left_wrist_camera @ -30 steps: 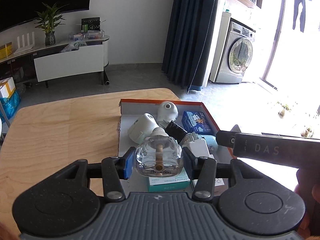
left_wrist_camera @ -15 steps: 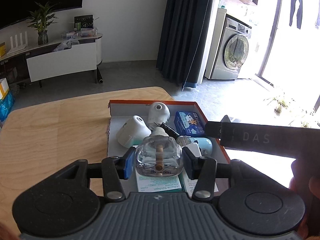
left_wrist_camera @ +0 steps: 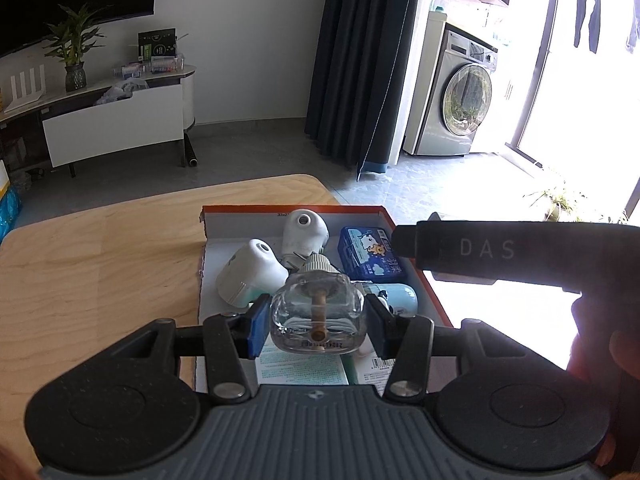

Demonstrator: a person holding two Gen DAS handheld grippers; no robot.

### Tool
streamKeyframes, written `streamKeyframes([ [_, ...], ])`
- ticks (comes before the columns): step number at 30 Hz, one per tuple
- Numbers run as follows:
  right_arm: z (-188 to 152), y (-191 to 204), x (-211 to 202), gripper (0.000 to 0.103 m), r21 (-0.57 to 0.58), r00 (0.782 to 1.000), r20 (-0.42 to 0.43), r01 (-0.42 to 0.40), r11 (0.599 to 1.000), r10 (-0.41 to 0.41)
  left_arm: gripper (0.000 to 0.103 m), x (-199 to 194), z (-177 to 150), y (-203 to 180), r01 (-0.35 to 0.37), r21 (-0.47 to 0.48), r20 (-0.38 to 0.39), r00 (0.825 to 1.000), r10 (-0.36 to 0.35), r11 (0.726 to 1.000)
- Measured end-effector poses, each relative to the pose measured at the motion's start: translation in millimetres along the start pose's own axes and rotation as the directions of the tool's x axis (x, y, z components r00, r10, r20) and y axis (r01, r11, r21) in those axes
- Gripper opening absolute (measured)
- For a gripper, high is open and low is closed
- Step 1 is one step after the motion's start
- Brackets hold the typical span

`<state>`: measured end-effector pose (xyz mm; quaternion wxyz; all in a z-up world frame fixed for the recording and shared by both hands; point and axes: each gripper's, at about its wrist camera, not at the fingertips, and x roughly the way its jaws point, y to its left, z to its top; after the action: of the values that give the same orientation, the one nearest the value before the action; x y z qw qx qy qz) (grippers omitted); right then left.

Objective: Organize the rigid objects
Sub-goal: 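Lower and release the charger with the right tool while the left tool releases the bottle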

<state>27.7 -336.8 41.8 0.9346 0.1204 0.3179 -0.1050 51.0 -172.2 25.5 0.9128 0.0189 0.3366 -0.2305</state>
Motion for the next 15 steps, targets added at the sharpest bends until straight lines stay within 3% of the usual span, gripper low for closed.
streamKeyframes([
  [15,5.4,-3.4,17.2,0.083,-0.014,0.999,-0.037,0.001,1.0,-0.002,0.049,11.3,4.7,-2.0,0.012,0.001,-0.016,1.0,-0.012,1.0],
])
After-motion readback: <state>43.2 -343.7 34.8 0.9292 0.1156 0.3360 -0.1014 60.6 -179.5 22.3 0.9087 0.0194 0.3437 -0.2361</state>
